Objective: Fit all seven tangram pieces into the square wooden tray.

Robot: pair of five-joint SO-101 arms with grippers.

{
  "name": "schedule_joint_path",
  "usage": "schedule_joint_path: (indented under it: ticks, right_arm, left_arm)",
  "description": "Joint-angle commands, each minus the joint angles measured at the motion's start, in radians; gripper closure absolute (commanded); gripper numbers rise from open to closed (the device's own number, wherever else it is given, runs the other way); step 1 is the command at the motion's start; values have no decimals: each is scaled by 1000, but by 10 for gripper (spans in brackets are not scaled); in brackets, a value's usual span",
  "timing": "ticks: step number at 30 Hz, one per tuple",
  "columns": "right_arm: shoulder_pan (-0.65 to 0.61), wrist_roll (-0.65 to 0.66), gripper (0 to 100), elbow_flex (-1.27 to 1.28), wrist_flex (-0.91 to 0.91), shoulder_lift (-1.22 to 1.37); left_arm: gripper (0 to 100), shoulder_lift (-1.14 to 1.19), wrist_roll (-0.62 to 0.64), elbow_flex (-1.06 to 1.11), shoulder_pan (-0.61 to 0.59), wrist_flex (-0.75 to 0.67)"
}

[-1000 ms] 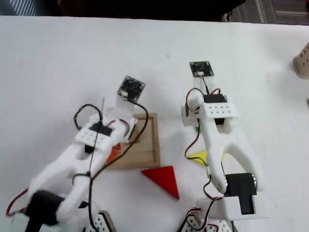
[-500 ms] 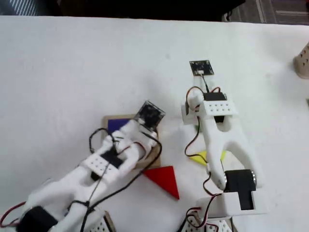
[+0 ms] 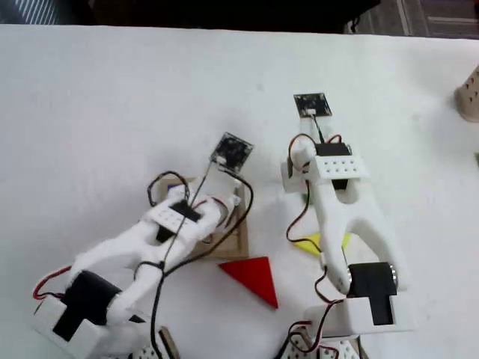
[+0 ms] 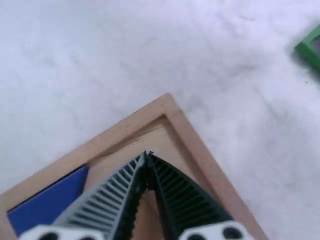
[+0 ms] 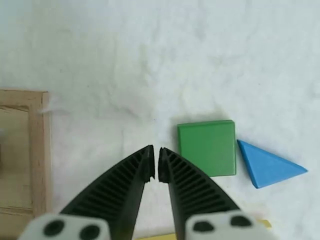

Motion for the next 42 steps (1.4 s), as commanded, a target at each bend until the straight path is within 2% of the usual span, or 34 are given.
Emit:
schedule_joint_path:
  ticks: [1,8,19,24,28,32,36,42]
  right_arm:
    - [-10,14,981,-46,-10,-8]
    - [-7,14,981,-46,-10,-8]
    - [-10,25,981,-46,-10,-8]
    - [-10,46,981,-46,-10,-10]
    - [-10,48,981,-46,-10,-10]
    - [-10,49,981,-46,-10,-13]
    - [-12,49,981,-46,-10,-10]
    - [-12,49,981,-46,-10,-8]
  left_arm:
    - [977,1,9,-49,-67,18]
    - [977,1,8,-75,-85,127]
    - [977,-2,8,-75,-124,121]
    - [977,-108,12,-51,-124,120]
    - [977,-242,12,74,-96,3]
    - [977,-318,14,207,22,-127]
    - [977,-246,14,161,91,-46]
    - [977,-68,9,8,59,60]
